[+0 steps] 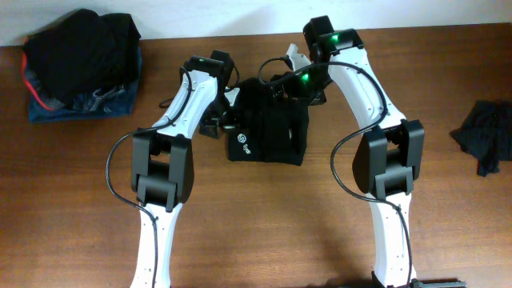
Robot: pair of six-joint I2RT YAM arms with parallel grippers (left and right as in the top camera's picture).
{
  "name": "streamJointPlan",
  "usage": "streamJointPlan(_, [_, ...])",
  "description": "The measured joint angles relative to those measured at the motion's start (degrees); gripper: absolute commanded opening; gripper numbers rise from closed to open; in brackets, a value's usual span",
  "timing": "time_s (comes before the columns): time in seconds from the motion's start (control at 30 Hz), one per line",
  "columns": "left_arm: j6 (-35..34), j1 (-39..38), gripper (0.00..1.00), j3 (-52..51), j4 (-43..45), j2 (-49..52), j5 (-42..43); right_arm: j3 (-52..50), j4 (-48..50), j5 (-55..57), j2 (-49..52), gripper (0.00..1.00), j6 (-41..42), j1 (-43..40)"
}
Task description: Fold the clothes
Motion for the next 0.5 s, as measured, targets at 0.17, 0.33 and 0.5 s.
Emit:
streamJointPlan(0.17, [0.0, 0.0, 0.93, 0.0, -0.2, 0.0, 0.0, -1.4, -0.8, 3.8, 0.0, 0.99, 0.0, 0.0])
streamJointPlan(0.33, [0.4, 0.0, 0.93, -0.1, -0.8, 0.0, 0.0, -3.0, -3.0, 12.6, 0.0, 1.00, -0.2, 0.0])
streamJointPlan(0.5, [0.6, 0.0, 0.93, -0.1, -0.8, 0.0, 0.1, -3.0, -3.4, 17.0, 0.0, 0.97, -1.7, -0.8])
